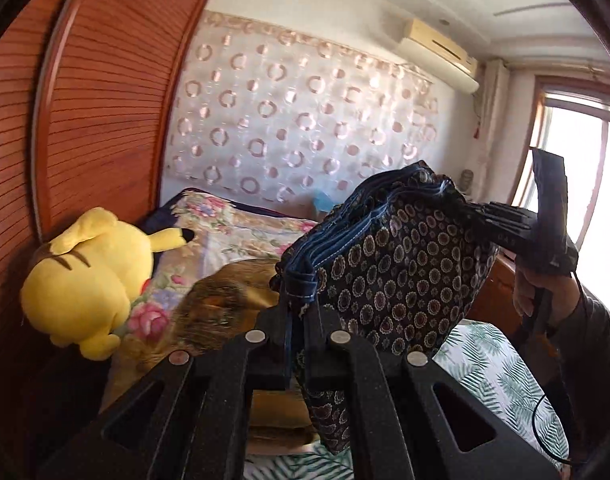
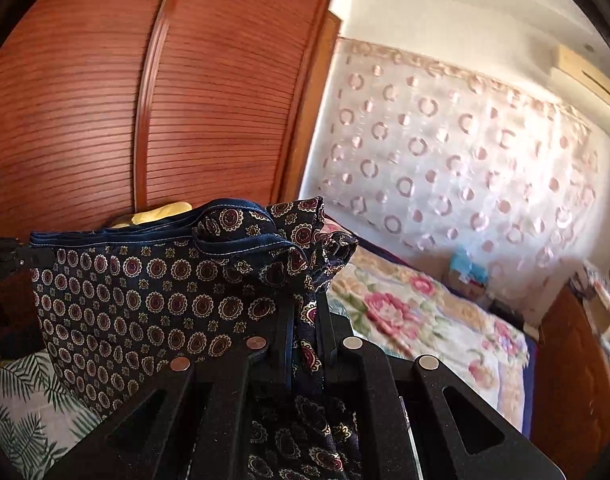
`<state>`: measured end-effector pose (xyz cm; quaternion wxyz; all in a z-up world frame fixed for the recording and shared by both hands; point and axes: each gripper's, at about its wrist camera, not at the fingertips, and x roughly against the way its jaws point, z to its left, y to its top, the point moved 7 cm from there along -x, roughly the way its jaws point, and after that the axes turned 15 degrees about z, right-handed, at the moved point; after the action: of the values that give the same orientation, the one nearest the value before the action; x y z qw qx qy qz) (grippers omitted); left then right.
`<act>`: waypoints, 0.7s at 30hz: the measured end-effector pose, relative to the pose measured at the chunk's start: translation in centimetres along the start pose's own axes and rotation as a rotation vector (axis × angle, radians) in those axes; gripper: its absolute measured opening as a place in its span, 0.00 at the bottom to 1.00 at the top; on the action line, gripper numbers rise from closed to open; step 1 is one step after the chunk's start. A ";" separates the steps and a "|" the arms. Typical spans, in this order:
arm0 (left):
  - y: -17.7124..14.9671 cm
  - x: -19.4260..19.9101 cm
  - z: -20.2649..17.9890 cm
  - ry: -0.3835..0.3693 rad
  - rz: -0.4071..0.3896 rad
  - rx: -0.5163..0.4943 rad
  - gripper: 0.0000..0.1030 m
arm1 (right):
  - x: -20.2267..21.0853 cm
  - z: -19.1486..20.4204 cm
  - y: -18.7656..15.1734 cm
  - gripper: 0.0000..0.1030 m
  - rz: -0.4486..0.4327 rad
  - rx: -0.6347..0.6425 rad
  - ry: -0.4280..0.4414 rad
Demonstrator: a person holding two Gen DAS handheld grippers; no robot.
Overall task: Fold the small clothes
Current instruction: 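Carry the folded garment with both grippers toward the yellow plush toy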
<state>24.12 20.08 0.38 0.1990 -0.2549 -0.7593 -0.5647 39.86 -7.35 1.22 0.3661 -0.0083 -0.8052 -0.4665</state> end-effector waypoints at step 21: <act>-6.0 -2.7 7.2 0.186 0.057 0.166 0.04 | -15.5 4.5 5.9 0.07 0.122 0.048 0.107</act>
<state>22.44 25.17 -7.79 0.3051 -0.2053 -0.7742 -0.5151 50.73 4.49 -4.96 0.4363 -0.0238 -0.7934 -0.4238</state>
